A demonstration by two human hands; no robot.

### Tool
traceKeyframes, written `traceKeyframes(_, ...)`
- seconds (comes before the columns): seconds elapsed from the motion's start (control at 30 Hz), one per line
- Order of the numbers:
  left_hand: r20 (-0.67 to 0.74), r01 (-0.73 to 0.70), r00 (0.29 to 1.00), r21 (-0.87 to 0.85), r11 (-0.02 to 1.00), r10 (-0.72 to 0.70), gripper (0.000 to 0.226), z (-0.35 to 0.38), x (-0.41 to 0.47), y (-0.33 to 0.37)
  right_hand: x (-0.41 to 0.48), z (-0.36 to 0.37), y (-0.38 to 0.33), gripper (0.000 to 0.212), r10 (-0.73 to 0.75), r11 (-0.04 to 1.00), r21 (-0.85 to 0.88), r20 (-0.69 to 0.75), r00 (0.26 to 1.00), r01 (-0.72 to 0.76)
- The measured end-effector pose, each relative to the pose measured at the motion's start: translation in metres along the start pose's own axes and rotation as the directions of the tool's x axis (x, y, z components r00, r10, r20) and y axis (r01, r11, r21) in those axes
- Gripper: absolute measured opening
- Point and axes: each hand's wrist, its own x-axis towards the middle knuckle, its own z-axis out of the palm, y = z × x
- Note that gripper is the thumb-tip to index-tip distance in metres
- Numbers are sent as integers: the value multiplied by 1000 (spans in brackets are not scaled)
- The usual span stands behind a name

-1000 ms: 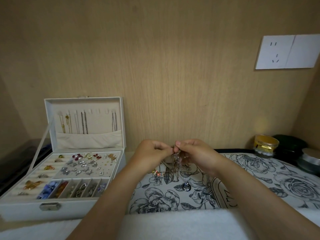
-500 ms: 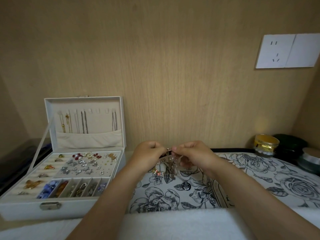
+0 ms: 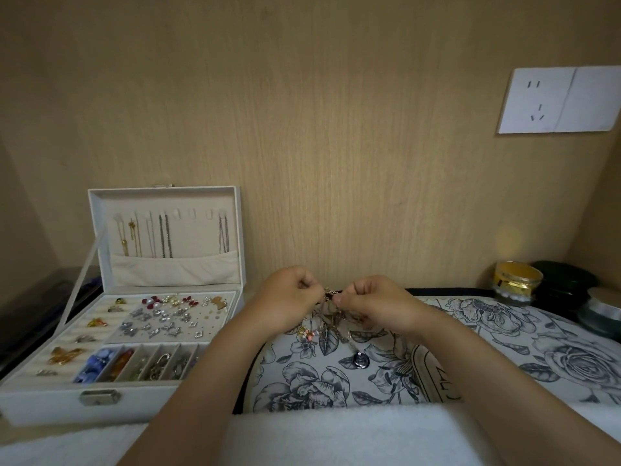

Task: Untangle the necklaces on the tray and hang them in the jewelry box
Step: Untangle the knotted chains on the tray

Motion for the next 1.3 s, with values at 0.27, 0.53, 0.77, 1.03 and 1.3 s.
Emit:
traceKeyframes(0.27,54,175,985,-356,918,-167,15,3,2,-4,2,-13,-2,39,-16,953,-301,-96,995,-14)
traceKeyframes(0.53,42,214,972,-569,794,-231,16,1,5,-2,-2,-20,-4,29,-83,886,457,-13,996,79)
traceKeyframes(0.77,102,230,971,-654,721,-216,15,4,6,1,3,-13,-8,17,-45,802,595,-34,998,56)
traceKeyframes(1.03,-52,182,974,-396,900,-220,16,14,3,-8,11,-3,6,37,47,960,279,-105,993,-16)
traceKeyframes(1.3,-169,168,966,-155,974,-194,17,15,8,-27,4,8,9,26,-20,903,-428,37,999,34)
